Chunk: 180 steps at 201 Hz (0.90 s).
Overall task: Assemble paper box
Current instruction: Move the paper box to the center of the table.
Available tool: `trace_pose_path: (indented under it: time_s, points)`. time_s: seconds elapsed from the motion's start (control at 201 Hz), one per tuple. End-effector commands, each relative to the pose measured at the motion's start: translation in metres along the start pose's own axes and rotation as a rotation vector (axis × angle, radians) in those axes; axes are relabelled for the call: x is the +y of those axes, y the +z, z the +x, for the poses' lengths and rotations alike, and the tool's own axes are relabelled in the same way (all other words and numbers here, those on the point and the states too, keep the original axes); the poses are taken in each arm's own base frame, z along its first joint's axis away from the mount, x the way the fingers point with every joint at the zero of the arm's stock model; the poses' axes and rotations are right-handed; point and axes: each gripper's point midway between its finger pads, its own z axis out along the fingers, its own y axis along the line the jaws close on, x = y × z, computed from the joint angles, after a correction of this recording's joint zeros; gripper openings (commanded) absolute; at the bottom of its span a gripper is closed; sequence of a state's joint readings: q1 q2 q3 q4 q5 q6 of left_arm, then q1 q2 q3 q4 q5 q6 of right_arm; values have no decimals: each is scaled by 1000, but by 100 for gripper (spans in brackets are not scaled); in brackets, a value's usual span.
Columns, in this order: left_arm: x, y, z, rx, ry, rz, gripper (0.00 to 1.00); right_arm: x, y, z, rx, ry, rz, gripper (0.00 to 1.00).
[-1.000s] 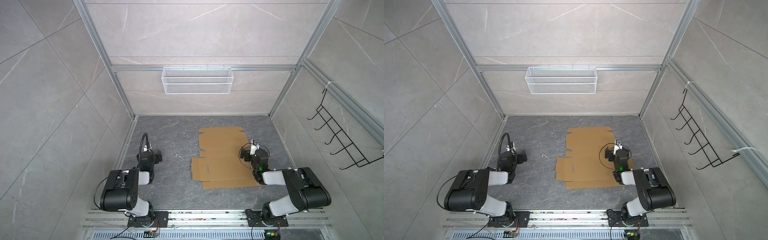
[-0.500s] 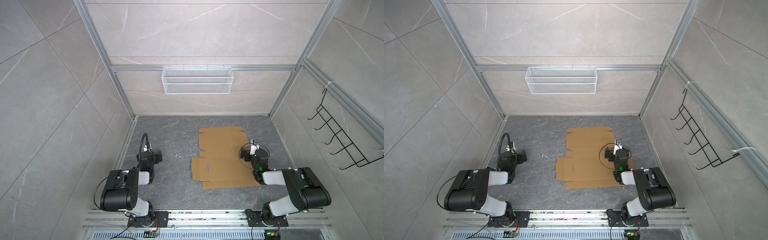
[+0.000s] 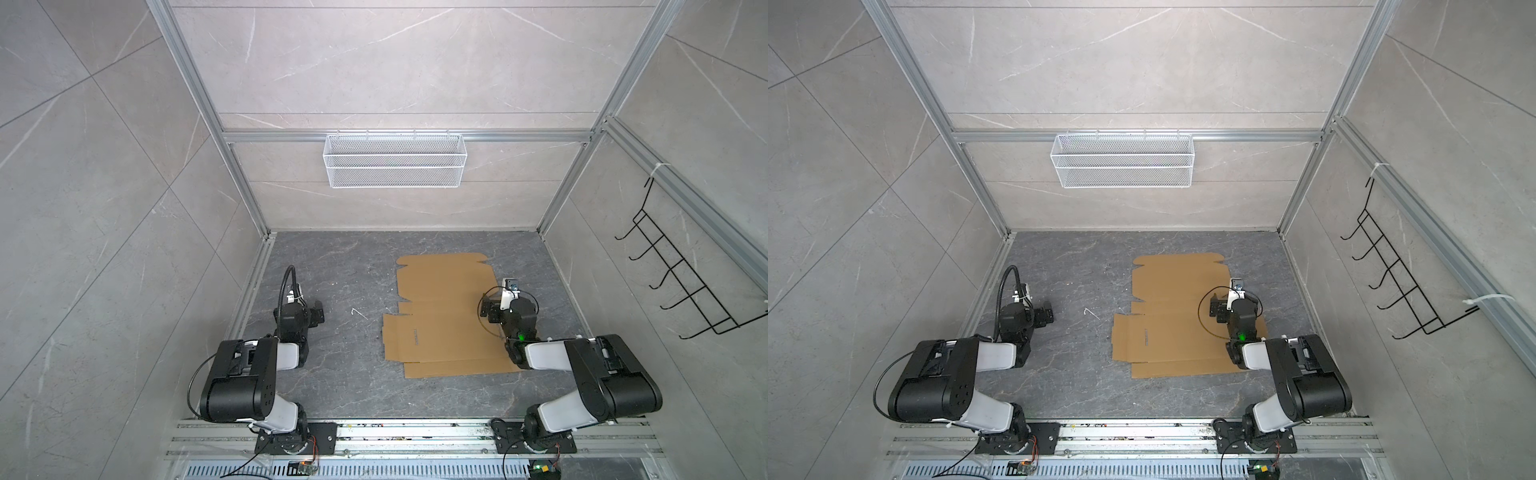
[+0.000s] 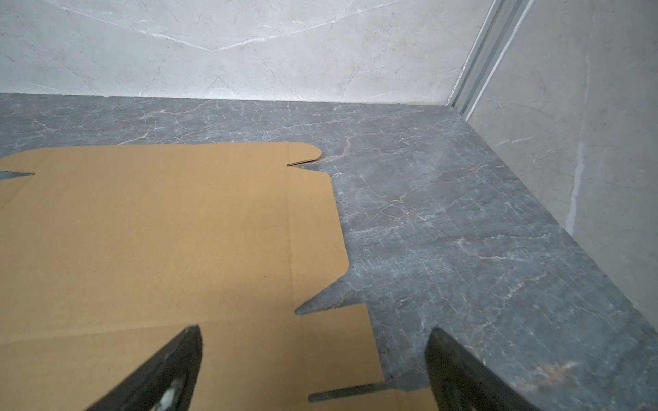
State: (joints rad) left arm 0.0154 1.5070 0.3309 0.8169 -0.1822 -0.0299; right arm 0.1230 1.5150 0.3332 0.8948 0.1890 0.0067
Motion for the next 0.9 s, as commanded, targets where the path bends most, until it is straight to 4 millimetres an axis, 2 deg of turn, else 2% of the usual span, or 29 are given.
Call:
trace_pose_path:
  time_s: [0.0, 0.294, 0.388, 0.453, 0.567, 0.642, 0.736, 0.771, 0.801, 0.861, 0.891]
  points:
    - [2, 1, -24, -78, -3, -12, 100, 5, 3, -8, -16, -3, -17, 99]
    - [4, 3, -24, -69, -19, 2, 100, 4, 2, -8, -18, -2, -17, 99]
    - [8, -3, -33, -96, -15, -39, 100, 1, -7, -28, -49, 0, 0, 99]
    - [5, -11, -44, -61, 2, -48, 100, -1, -16, -38, -16, -12, 15, 99]
    - [19, -32, -65, -50, -52, -160, 100, -4, -34, -61, -13, 17, 86, 99]
    - [14, -50, -87, -86, -114, -148, 100, -10, -51, -76, 46, 85, 154, 99]
    - [13, -72, -105, -78, -184, -144, 100, -19, -73, -91, 176, 225, 223, 99]
    - [15, -78, -108, -60, -210, -148, 100, -23, -76, -89, 219, 296, 267, 99]
    - [19, -83, -111, -52, -249, -169, 100, -23, -78, -80, 286, 367, 293, 99]
    - [31, -94, -109, -3, -385, -242, 100, 3, -67, -68, 436, 341, 146, 99]
    - [36, -99, -107, 10, -467, -276, 100, 14, -66, -62, 488, 337, 94, 96]
